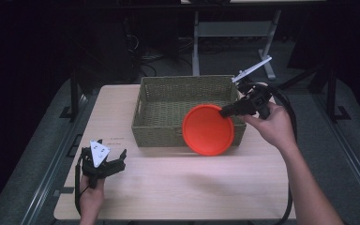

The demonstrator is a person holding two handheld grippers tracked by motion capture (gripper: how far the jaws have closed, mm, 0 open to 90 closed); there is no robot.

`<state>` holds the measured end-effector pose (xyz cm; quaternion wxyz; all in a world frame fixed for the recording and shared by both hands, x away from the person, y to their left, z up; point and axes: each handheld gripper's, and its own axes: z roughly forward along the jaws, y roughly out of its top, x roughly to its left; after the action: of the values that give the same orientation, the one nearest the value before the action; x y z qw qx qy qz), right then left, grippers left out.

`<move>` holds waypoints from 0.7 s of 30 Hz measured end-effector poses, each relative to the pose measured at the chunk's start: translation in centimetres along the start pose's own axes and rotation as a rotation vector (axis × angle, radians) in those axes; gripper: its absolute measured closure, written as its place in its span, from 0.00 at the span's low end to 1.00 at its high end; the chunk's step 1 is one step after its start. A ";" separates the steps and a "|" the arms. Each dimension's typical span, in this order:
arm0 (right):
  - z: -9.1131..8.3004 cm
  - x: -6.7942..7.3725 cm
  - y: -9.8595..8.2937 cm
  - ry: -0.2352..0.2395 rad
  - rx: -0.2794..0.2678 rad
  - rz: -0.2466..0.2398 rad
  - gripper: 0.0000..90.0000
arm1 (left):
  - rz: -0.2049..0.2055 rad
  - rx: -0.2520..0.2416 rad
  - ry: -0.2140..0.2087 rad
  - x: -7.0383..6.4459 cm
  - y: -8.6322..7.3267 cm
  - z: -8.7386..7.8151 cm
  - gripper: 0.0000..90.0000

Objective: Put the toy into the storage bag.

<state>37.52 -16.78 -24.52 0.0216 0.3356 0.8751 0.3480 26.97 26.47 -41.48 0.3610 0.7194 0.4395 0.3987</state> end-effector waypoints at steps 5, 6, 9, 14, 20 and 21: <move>-0.1 -0.1 0.6 -0.008 0.008 -0.001 0.91 | 0.001 0.005 -0.001 0.0 0.0 0.0 0.14; -0.1 -0.2 0.8 -0.008 0.009 -0.002 0.91 | 0.000 0.004 -0.002 0.0 0.0 0.0 0.14; -0.3 -0.3 1.3 -0.013 0.001 -0.002 0.91 | 0.002 0.005 -0.002 0.0 0.0 0.0 0.14; -0.5 -0.5 2.3 -0.023 0.001 -0.003 0.91 | 0.010 0.006 -0.003 -0.1 0.1 -0.1 0.14; -0.7 -0.7 3.4 -0.026 -0.001 -0.003 0.91 | 0.009 0.004 -0.004 -0.1 0.1 -0.1 0.14; -0.8 -1.0 3.8 -0.025 -0.004 -0.001 0.91 | 0.006 -0.001 -0.003 -0.1 0.1 0.0 0.14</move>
<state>40.19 -15.85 -21.75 0.0334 0.3393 0.8742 0.3457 26.92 26.36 -41.42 0.3608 0.7213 0.4366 0.3987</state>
